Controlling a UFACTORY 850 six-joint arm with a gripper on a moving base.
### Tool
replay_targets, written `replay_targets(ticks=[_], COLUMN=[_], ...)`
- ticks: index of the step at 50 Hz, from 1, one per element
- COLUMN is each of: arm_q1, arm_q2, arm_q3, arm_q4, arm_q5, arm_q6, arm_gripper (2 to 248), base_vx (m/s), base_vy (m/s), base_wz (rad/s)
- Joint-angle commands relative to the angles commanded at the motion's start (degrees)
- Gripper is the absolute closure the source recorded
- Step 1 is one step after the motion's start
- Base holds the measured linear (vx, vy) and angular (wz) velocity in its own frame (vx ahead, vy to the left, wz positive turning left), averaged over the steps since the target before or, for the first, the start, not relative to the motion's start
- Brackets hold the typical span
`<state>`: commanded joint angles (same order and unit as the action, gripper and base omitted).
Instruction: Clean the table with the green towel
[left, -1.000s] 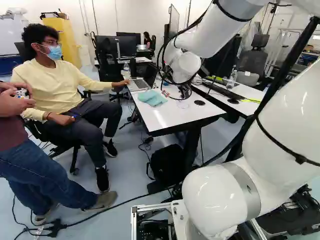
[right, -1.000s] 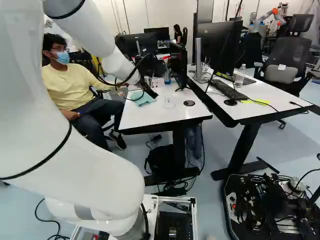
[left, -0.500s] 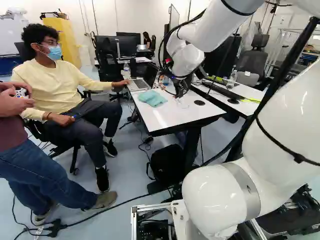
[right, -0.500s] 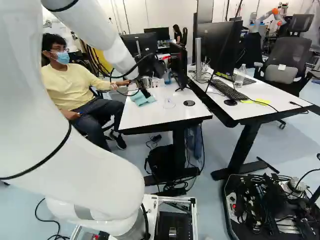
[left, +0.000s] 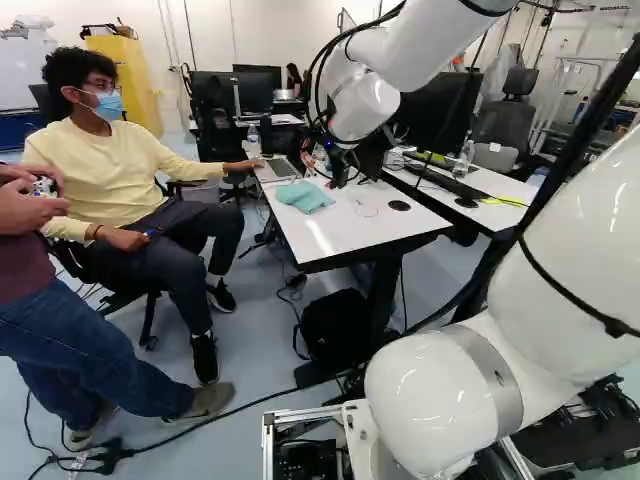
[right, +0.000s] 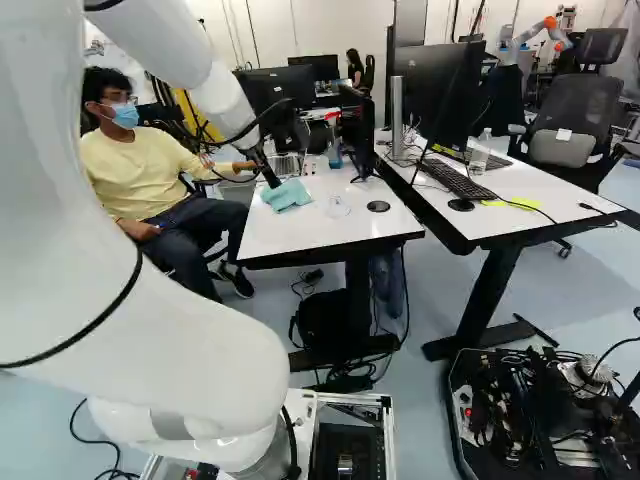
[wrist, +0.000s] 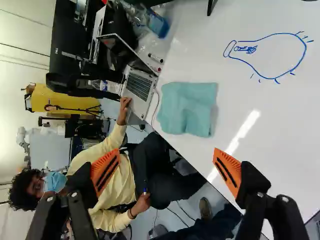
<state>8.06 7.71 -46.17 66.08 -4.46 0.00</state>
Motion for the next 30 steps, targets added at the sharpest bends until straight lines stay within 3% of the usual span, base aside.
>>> replay_targets(ticks=[19,30], arm_q1=[-2.09,-4.05], arm_q2=[-2.44,-4.90], arm_q3=[-4.29,-6.04], arm_q4=[-0.38,-4.26], arm_q5=[0.06,0.52], arm_q6=[0.00,0.00], arm_gripper=[3,3], base_vx=[0.000,0.000], base_vy=[0.000,0.000], base_wz=[0.000,0.000])
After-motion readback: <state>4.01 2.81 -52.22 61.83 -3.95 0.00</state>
